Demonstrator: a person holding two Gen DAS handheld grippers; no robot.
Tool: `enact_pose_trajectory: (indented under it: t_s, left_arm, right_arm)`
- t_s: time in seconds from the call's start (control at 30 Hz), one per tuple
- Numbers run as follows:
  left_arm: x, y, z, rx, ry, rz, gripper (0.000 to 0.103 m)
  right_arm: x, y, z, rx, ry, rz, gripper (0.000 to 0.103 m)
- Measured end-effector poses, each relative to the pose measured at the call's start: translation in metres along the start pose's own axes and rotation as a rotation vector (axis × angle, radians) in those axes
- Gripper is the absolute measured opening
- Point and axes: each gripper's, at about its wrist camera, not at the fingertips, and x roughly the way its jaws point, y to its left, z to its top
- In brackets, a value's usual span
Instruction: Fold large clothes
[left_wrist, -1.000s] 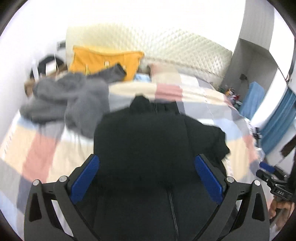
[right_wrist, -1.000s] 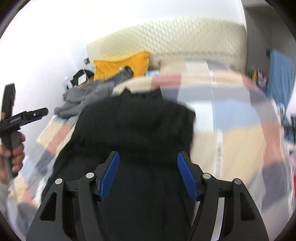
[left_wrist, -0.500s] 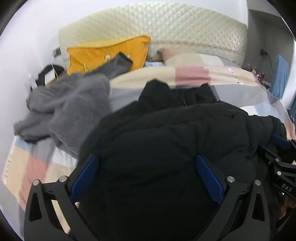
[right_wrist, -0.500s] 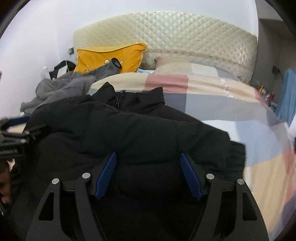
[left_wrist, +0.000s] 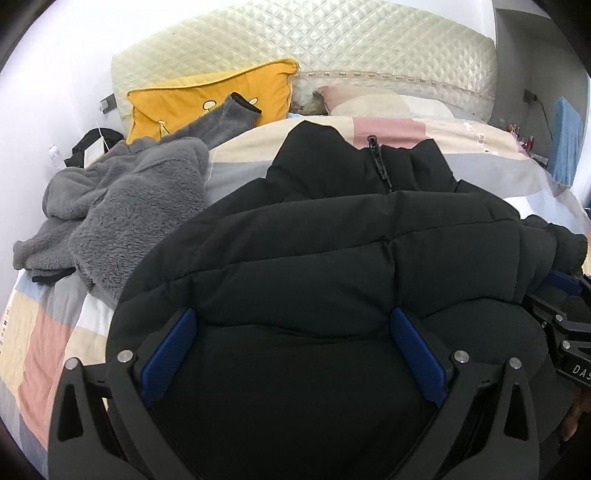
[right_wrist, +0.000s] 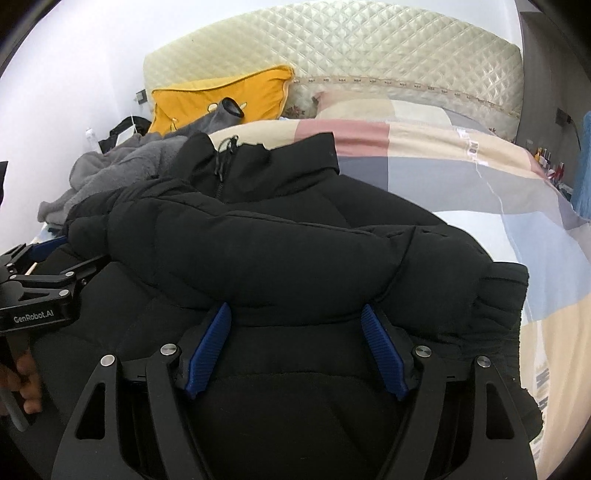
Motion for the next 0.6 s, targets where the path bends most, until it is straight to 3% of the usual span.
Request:
enact_pose_trajectory:
  t_s: [0.37, 0.6]
  left_arm:
    - [0.015, -0.007, 0.003, 0.015, 0.032, 0.039, 0.103]
    - [-0.038, 0.016, -0.005, -0.026, 0.091, -0.006, 0.103]
  right_arm:
    - [0.02, 0.001, -0.002, 0.004, 0.031, -0.016, 0.073]
    - [-0.039, -0.006, -0.007, 0.035, 0.024, 0.031, 0.074]
